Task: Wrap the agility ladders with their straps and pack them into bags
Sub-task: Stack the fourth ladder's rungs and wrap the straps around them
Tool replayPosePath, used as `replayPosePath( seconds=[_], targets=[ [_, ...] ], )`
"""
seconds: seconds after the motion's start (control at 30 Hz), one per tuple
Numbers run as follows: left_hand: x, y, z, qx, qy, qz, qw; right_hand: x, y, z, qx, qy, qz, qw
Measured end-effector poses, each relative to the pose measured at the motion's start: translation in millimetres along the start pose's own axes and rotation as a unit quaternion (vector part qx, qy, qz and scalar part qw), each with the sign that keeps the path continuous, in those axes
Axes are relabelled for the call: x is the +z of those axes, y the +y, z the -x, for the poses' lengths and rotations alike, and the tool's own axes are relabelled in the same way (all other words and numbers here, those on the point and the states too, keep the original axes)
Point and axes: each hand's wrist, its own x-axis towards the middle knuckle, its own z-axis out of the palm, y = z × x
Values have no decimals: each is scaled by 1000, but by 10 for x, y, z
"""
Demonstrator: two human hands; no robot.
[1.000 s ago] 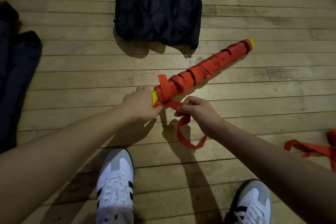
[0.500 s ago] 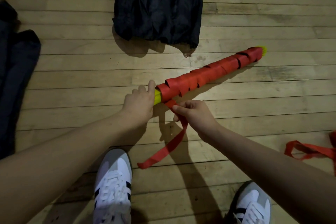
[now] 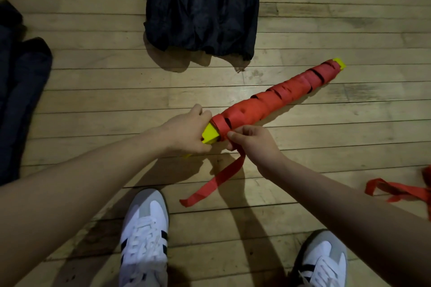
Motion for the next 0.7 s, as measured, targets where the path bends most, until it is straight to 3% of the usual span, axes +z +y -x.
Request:
replayPosePath(
  seconds=[0.1,0.43,0.57,0.7],
  targets=[
    [55,2,28,-58,10,127,990,-30,31,23,-1,4,0,1000],
    [70,-15,-30,-113,145,67,981,-82,22,-7,10,-7,-12,1000],
    [55,27,-114,-153,115,26,981,-81,-31,-44,14,-6,-16,1000],
    [-46,44,-141,-135,52,47,988,-89,-40,-80,22,-6,-12,1000]
  ],
)
